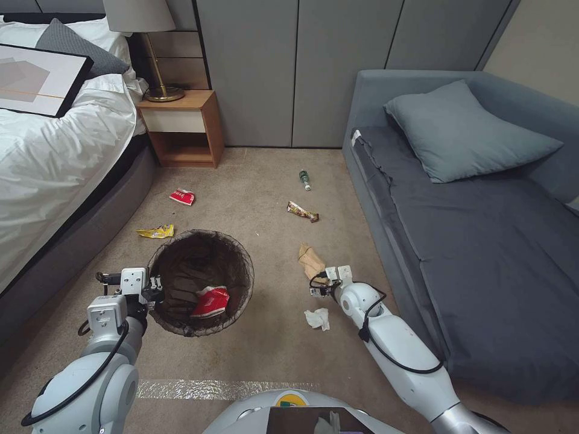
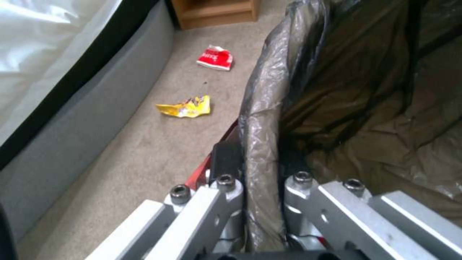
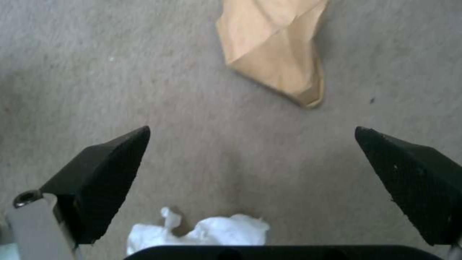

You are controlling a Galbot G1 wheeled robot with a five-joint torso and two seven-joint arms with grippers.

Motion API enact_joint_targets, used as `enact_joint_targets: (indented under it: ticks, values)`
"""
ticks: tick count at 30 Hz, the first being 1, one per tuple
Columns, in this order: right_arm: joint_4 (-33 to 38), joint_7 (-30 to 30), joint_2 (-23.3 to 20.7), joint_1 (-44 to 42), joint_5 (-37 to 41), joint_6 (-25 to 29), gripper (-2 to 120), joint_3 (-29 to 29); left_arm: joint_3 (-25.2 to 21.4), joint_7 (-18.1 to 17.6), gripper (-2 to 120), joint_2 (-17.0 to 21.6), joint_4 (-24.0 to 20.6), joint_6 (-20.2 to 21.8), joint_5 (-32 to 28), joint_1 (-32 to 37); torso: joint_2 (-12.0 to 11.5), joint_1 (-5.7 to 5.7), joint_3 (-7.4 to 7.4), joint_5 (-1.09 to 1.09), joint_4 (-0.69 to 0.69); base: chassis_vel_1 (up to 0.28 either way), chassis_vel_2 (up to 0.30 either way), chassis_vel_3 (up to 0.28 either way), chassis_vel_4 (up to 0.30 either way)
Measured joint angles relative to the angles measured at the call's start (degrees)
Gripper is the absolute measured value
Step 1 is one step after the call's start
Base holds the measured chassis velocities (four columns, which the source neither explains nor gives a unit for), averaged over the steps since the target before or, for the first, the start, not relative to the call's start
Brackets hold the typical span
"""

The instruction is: Pick up the trash bin, then pick up the garbage from the floor and place it into the trash bin.

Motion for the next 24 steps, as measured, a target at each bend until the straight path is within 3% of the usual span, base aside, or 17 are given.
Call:
enact_joint_targets:
  ticks: [24]
  values:
    - [-1.58, -0.07, 2.57, -6.83, -2.97, 0.42, 100, 0.41, 0.03, 0.11, 4, -0.25, 0.73, 0.00, -0.02, -1.12, 0.00, 0.00, 0.00, 0.00, 0.00, 0.000, 0.000, 0.000, 0.000]
